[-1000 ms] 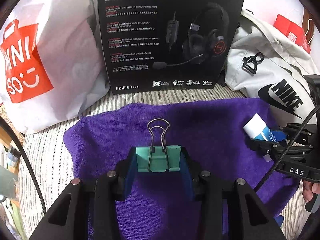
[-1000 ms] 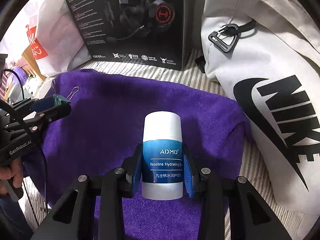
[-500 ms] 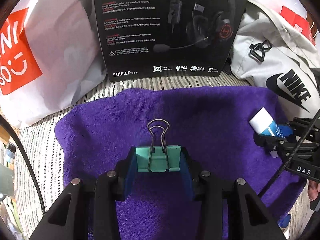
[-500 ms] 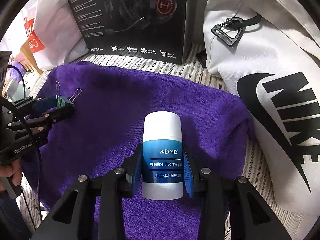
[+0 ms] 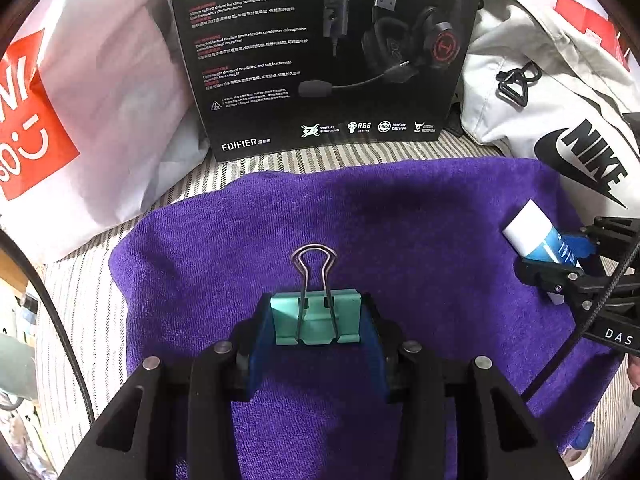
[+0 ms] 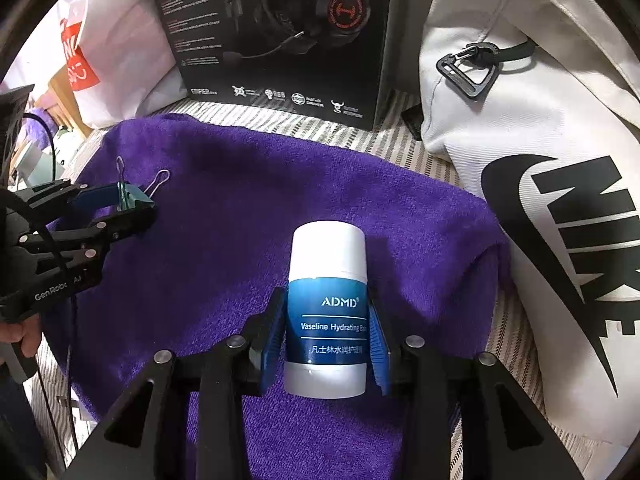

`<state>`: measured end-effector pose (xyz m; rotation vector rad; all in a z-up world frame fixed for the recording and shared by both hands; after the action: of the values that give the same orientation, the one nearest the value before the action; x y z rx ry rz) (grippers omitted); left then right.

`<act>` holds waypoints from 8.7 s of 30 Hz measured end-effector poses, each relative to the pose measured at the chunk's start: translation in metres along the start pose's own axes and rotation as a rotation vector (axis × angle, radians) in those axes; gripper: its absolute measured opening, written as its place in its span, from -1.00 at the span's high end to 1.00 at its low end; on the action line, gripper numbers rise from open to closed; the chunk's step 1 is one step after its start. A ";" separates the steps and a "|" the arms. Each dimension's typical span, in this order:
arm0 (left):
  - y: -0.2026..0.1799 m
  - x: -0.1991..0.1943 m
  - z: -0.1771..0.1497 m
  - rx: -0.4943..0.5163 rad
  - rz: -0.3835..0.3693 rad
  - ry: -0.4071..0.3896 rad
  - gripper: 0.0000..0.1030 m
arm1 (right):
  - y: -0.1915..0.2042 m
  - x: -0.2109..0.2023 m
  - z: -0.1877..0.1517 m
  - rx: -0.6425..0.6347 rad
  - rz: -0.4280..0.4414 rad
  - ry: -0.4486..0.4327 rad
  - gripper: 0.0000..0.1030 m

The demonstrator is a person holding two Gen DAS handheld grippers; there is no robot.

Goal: Organize rigid objects
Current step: 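Lower and release the clip with the left gripper while the right releases the stick on the towel, then grasp the small white USB light with the left gripper, then grasp the small white pill jar with the right gripper, then place the USB light on the towel with the left gripper while the right sets down the pill jar, then grasp the white charger plug with the left gripper while the right approaches the pink pen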

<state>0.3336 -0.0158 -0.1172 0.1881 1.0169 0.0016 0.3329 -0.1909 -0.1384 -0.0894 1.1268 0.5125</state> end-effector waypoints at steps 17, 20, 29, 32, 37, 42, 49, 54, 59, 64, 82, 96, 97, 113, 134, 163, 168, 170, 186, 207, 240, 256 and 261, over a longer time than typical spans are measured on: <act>0.002 0.001 -0.004 0.031 0.027 0.027 -0.19 | -0.004 -0.016 -0.005 -0.005 0.025 0.013 -0.06; 0.002 -0.005 -0.004 0.038 0.025 0.024 -0.21 | -0.003 -0.023 -0.004 -0.015 0.014 0.001 -0.13; 0.009 -0.032 0.000 0.030 0.053 -0.011 -0.32 | 0.003 -0.050 -0.005 -0.037 -0.009 -0.042 -0.31; 0.014 -0.054 0.000 0.031 0.063 -0.053 -0.49 | 0.006 -0.064 -0.004 -0.043 -0.023 -0.067 -0.35; 0.017 -0.103 0.004 0.032 0.112 -0.140 -0.78 | 0.015 -0.097 -0.006 -0.056 -0.041 -0.125 -0.57; 0.017 -0.134 -0.019 0.014 0.080 -0.147 -0.90 | 0.017 -0.124 -0.016 -0.047 -0.049 -0.169 -0.77; 0.014 -0.152 -0.092 -0.023 0.031 -0.105 -0.90 | 0.014 -0.143 -0.079 0.037 -0.030 -0.156 -0.78; 0.011 -0.153 -0.137 -0.108 -0.024 -0.104 -0.90 | 0.013 -0.145 -0.150 0.133 -0.008 -0.124 -0.78; -0.007 -0.143 -0.154 -0.090 -0.056 -0.081 -0.88 | 0.012 -0.148 -0.209 0.253 0.020 -0.118 -0.78; -0.034 -0.137 -0.161 0.002 -0.040 -0.100 -0.86 | 0.014 -0.152 -0.241 0.307 0.034 -0.121 -0.78; -0.057 -0.110 -0.169 0.044 -0.062 -0.071 0.10 | 0.039 -0.150 -0.260 0.280 0.015 -0.126 -0.78; -0.022 -0.117 -0.183 -0.030 -0.081 -0.039 0.33 | 0.040 -0.103 -0.203 0.258 0.054 -0.153 -0.28; -0.021 -0.117 -0.183 -0.033 -0.082 -0.039 0.33 | 0.039 -0.100 -0.202 0.256 0.055 -0.149 -0.20; -0.022 -0.116 -0.183 -0.025 -0.070 -0.048 0.32 | 0.036 -0.089 -0.191 0.127 -0.087 -0.109 0.11; 0.003 -0.129 -0.171 -0.087 -0.091 -0.079 0.33 | 0.033 -0.118 -0.191 0.119 0.037 -0.138 0.40; 0.021 -0.145 -0.114 -0.097 -0.068 -0.156 0.33 | 0.023 -0.132 -0.121 0.095 0.066 -0.190 0.40; 0.025 -0.137 -0.097 -0.091 -0.074 -0.153 0.33 | 0.019 -0.122 -0.102 0.076 0.058 -0.171 0.40; 0.027 -0.133 -0.091 -0.094 -0.075 -0.150 0.33 | 0.016 -0.116 -0.094 0.068 0.051 -0.157 0.40; 0.027 -0.071 -0.054 -0.098 -0.069 -0.073 0.33 | -0.003 -0.067 -0.062 0.040 0.030 -0.049 0.40; 0.018 -0.030 -0.039 -0.019 -0.046 0.003 0.33 | -0.001 -0.045 -0.064 -0.013 0.001 -0.012 0.40; 0.021 -0.102 -0.087 -0.074 -0.038 -0.069 -0.19 | 0.006 -0.106 -0.103 0.084 0.019 -0.125 -0.14; -0.030 -0.108 -0.148 0.051 -0.088 -0.047 -0.19 | 0.019 -0.126 -0.161 0.133 0.023 -0.124 -0.18; -0.040 -0.099 -0.148 0.089 -0.116 -0.050 -0.11 | 0.016 -0.126 -0.178 0.160 0.017 -0.106 -0.18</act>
<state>0.1530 -0.0411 -0.1158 0.2085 0.9774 -0.1534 0.1351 -0.2782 -0.1028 0.0857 1.0620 0.4360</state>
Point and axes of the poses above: each gripper's, at about its wrist camera, not at the fingertips, and x roughly the way its jaws point, y to its left, z to its top, the point moved 3 cm from there along x, roughly the way its jaws point, and after that the axes turned 9 degrees about z, right-handed, at the moved point
